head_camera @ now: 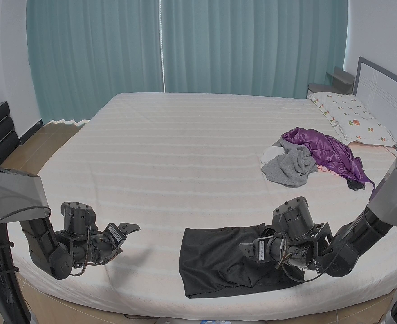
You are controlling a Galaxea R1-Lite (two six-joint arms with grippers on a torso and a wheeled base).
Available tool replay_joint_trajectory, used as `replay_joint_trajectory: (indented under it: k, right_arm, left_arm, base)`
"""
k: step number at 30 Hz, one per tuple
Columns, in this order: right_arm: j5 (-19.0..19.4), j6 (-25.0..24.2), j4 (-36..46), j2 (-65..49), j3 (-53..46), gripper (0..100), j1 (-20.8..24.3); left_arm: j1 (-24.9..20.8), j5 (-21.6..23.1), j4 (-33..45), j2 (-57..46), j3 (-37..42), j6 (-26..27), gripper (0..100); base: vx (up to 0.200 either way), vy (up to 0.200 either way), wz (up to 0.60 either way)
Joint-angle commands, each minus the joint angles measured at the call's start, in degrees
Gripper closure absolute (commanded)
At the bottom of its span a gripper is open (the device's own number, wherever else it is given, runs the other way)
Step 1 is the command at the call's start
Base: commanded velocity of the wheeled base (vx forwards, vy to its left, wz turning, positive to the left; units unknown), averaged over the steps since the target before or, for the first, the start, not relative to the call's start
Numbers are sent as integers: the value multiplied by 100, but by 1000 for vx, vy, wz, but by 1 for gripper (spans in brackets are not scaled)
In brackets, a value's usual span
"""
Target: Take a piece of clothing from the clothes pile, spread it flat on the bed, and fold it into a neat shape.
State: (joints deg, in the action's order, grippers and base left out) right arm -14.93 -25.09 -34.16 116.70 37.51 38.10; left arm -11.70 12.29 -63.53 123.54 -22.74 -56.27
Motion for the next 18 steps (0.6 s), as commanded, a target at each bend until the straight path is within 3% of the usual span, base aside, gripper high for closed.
replay_joint_trajectory:
  k: [1,7,17,18]
  right_arm:
    - [-1,-14,-3,415,204,0,189]
    - [87,39,6,863,389,0,154]
    - [210,856,14,1487,696,0,-145]
    - [210,874,6,1487,687,100,-162]
  left_arm:
    - [1,-7,-2,3,6,-7,0]
    - [1,-7,-2,3,32,-7,0]
    - [1,-7,-2,3,32,-7,0]
    - [1,-7,-2,3,32,-7,0]
  base:
    - [0,0,0]
    - [0,0,0]
    - [0,0,0]
    - [0,0,0]
